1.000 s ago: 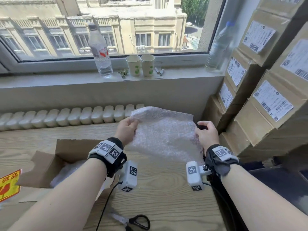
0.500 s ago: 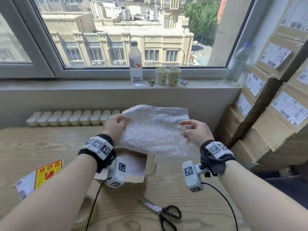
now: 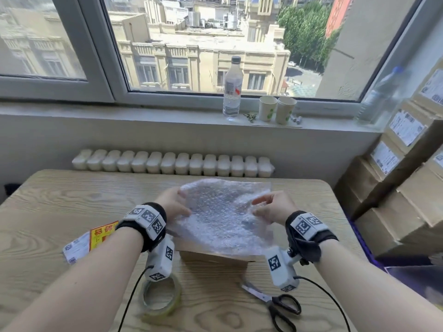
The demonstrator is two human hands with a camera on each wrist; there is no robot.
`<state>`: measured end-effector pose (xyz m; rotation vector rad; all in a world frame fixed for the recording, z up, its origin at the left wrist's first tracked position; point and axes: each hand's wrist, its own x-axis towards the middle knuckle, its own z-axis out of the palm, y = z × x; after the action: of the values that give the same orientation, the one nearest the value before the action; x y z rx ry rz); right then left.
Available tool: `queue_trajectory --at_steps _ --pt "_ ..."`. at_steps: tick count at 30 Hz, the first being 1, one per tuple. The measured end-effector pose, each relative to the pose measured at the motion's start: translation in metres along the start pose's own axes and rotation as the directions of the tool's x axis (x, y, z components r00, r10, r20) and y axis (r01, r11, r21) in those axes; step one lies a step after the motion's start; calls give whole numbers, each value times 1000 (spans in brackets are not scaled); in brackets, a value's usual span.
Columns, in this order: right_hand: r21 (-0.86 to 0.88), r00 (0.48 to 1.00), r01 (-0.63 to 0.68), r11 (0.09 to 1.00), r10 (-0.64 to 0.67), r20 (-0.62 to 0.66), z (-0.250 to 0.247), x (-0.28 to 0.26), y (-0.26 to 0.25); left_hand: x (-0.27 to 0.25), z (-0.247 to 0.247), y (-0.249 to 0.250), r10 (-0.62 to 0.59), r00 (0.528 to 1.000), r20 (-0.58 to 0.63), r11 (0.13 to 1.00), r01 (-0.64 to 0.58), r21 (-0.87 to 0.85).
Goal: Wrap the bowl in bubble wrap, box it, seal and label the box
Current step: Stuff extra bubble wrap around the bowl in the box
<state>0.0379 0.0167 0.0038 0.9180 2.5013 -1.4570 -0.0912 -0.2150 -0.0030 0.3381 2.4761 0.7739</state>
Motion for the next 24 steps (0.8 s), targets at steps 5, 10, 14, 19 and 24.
queue_trajectory --at_steps 5,10,14,19,24 --pt "-562 998 -21 827 -17 -62 11 -4 -13 1 -4 -10 10 1000 -8 971 -8 237" --pt "-658 986 152 738 -156 53 35 -2 -24 5 -3 -18 26 999 31 948 -34 316" --pt "-773 979 193 604 -69 191 58 3 -22 8 -7 -18 99 995 7 937 -95 336" --pt "-821 972 201 534 -7 233 60 1 -25 17 -20 -9 532 810 -246 813 -408 415" --pt "-802 959 221 555 27 283 58 -3 -33 25 -1 6 350 874 336 818 -461 345"
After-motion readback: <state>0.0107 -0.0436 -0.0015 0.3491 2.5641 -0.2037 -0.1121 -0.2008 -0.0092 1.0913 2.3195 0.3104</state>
